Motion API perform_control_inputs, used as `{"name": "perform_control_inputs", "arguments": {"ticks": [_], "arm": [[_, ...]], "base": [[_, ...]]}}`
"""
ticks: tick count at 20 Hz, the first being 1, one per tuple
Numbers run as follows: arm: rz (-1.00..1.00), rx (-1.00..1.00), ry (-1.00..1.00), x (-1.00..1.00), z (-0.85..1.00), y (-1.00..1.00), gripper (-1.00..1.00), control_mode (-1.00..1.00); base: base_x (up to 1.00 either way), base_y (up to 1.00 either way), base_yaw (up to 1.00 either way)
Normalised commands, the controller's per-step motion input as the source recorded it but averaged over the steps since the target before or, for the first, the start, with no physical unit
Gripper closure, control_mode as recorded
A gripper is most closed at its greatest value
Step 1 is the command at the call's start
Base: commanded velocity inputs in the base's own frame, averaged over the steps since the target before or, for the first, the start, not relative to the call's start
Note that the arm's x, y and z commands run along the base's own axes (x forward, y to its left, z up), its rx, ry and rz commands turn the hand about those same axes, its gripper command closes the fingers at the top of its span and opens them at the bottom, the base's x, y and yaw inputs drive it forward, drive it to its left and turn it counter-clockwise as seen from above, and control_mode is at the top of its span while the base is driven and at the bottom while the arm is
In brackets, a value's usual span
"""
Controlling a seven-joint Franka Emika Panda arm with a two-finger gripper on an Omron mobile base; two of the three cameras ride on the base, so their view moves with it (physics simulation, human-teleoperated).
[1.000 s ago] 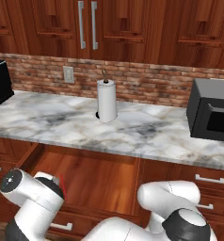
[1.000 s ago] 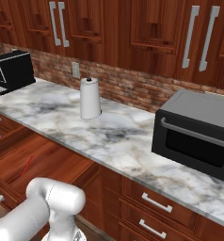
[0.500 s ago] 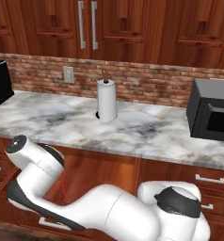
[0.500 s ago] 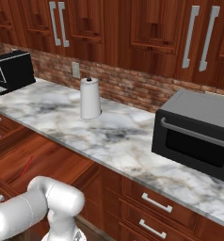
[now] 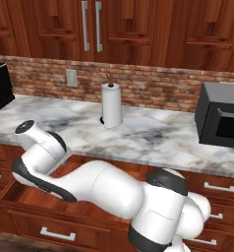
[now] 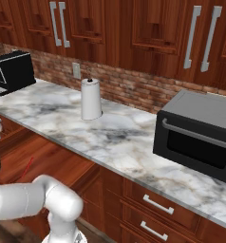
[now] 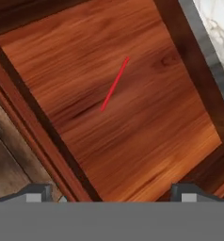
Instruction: Take a straw from the drawer in front and place it inside the glass cup on the dining counter.
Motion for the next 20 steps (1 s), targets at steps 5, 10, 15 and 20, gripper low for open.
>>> {"name": "perform_control_inputs", "arguments": {"ticks": [5,10,15,20], "arm": [[-0.21,0.02,0.15,0.62,-0.10,-0.17,-1.00,-1.00],[-0.19,0.06,0.13,0.48,-0.36,-0.22,-1.00,-1.00],[-0.18,0.02,0.08,0.53,-0.53,-0.06,-1.00,-1.00],[-0.18,0.04,0.05,0.48,-0.52,0.00,-1.00,-1.00]], "base": [[0.00,0.00,0.00],[0.00,0.00,0.00],[0.00,0.00,0.00],[0.00,0.00,0.00]]}}
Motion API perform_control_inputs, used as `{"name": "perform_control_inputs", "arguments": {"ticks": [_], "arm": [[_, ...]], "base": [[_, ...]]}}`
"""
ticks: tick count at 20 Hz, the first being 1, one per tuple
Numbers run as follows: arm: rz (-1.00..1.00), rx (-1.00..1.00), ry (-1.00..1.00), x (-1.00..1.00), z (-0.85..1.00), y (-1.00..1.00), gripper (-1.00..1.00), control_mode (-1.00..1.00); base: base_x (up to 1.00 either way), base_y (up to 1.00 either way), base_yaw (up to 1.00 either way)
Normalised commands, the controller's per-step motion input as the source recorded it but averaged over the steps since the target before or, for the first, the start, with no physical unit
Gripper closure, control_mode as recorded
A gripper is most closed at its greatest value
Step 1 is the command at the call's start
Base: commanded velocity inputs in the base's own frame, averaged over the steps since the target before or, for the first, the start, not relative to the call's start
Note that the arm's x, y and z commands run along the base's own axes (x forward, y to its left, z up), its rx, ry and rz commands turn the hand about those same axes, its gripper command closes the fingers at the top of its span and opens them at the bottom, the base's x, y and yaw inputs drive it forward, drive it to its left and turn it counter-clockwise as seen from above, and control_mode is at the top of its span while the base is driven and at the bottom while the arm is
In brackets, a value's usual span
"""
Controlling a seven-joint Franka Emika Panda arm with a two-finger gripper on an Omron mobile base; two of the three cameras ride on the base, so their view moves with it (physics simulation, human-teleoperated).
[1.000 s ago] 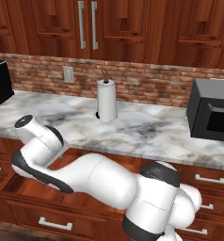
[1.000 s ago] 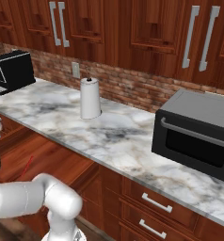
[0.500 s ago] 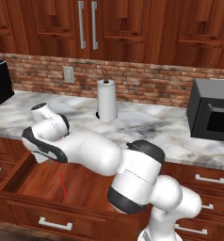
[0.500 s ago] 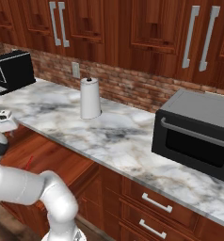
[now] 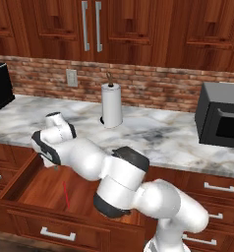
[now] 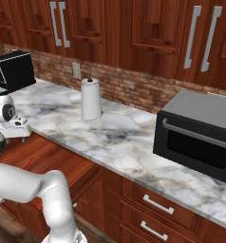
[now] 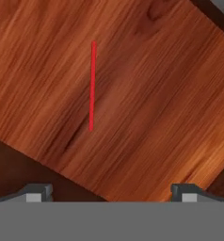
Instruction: Take a straw from the drawer in front and place it inside the glass cup on the dining counter.
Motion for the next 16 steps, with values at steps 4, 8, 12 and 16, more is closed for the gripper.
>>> {"name": "perform_control_inputs", "arguments": {"ticks": [4,8,12,16], "arm": [[-0.17,0.02,0.04,0.31,-0.49,0.03,-1.00,-1.00],[-0.16,0.00,0.06,0.28,-0.49,0.01,-1.00,-1.00],[-0.07,0.00,0.02,0.05,-0.42,0.00,-1.00,-1.00],[-0.01,0.00,0.00,-0.13,-0.25,0.00,-1.00,-1.00]], "base": [[0.00,0.00,0.00],[0.00,0.00,0.00],[0.00,0.00,0.00],[0.00,0.00,0.00]]}}
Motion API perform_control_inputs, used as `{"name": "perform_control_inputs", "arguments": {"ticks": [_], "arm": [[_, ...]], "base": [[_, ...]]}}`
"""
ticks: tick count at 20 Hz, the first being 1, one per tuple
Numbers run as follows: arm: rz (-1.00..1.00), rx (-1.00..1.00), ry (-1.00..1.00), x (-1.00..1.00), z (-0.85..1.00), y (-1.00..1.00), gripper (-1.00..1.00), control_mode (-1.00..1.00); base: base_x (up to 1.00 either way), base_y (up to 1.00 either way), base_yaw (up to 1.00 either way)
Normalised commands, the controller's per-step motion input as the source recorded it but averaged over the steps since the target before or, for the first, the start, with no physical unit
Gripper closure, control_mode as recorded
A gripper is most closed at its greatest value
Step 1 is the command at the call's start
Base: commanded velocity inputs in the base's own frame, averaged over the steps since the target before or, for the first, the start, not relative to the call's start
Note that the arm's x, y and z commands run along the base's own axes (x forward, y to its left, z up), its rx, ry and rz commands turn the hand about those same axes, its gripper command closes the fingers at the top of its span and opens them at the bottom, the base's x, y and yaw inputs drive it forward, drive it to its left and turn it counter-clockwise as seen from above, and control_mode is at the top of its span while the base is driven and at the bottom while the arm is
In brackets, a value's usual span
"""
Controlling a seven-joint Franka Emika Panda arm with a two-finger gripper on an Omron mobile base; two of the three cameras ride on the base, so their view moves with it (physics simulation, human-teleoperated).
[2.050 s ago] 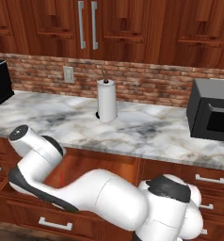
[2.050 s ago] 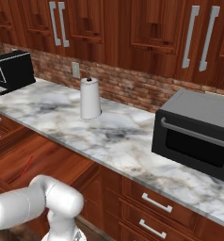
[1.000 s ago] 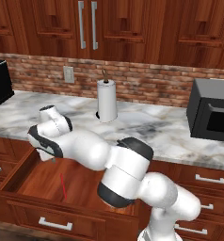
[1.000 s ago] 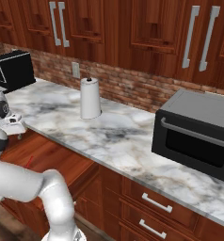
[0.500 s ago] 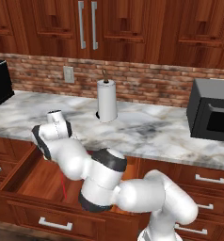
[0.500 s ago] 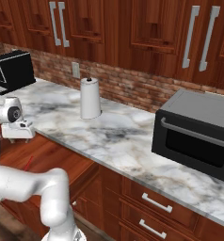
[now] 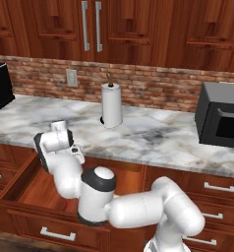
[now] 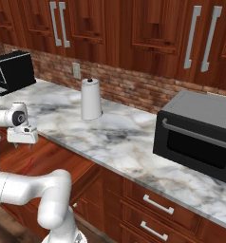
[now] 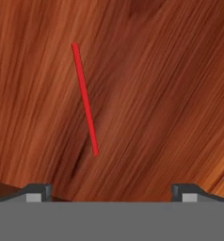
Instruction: Take a straw from the drawer in front and place it inside the glass cup on the dining counter.
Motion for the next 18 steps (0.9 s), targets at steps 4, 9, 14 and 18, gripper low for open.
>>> {"name": "perform_control_inputs", "arguments": {"ticks": [4,9,14,18], "arm": [[0.00,0.00,0.00,-0.03,-0.27,0.00,-1.00,-1.00],[0.00,0.00,-0.02,0.00,-0.26,0.00,-1.00,-1.00],[0.00,0.04,-0.20,-0.10,-0.03,0.00,-1.00,-1.00],[0.00,0.10,-0.22,-0.03,0.00,0.00,-1.00,-1.00]], "base": [[0.00,0.00,0.00],[0.00,0.00,0.00],[0.00,0.00,0.00],[0.00,0.00,0.00]]}}
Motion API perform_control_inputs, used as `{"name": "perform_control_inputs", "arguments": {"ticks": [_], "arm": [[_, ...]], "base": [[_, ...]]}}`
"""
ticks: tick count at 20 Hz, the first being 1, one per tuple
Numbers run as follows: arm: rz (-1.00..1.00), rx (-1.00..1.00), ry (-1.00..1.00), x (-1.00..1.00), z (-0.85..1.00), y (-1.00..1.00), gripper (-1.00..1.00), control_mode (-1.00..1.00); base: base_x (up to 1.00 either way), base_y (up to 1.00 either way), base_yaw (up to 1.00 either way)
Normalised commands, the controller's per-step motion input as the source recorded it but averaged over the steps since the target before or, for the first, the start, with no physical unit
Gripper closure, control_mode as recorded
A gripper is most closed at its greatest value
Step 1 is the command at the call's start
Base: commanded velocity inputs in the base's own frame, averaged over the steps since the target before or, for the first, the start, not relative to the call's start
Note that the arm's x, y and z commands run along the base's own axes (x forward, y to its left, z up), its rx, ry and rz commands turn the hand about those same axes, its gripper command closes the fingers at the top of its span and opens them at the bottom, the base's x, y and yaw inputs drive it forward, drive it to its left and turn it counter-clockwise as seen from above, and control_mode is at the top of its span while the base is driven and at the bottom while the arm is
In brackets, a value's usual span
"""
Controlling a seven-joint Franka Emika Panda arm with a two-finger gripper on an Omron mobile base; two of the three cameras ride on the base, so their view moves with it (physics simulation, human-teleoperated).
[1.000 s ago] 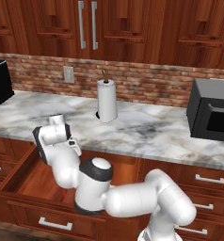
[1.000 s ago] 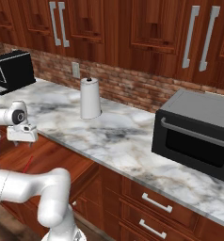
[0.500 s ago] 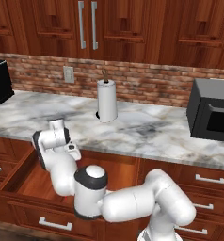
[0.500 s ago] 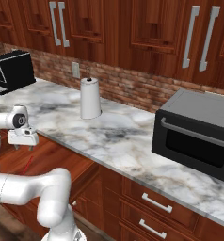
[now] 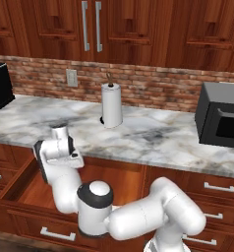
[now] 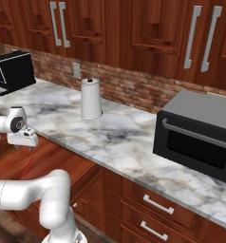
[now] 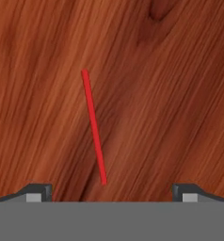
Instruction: Take a straw from the drawer in front and place it inside the glass cup on the dining counter.
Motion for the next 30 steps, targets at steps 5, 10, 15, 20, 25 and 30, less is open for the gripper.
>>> {"name": "perform_control_inputs", "arguments": {"ticks": [5,10,15,20,25,30], "arm": [[0.00,0.13,-0.06,0.01,-0.10,0.00,-1.00,-1.00],[0.00,0.06,-0.05,0.01,-0.19,0.00,-1.00,-1.00],[0.00,0.00,-0.03,0.05,-0.04,0.01,-1.00,-1.00],[0.00,0.00,0.00,0.20,0.00,0.06,-1.00,-1.00],[0.00,0.00,0.01,0.47,-0.03,0.11,-1.00,-1.00],[0.00,0.00,0.01,0.38,-0.24,0.22,-1.00,-1.00]], "base": [[0.00,0.00,0.00],[0.00,0.00,0.00],[0.00,0.00,0.00],[0.00,0.00,0.00],[0.00,0.00,0.00],[0.00,0.00,0.00]]}}
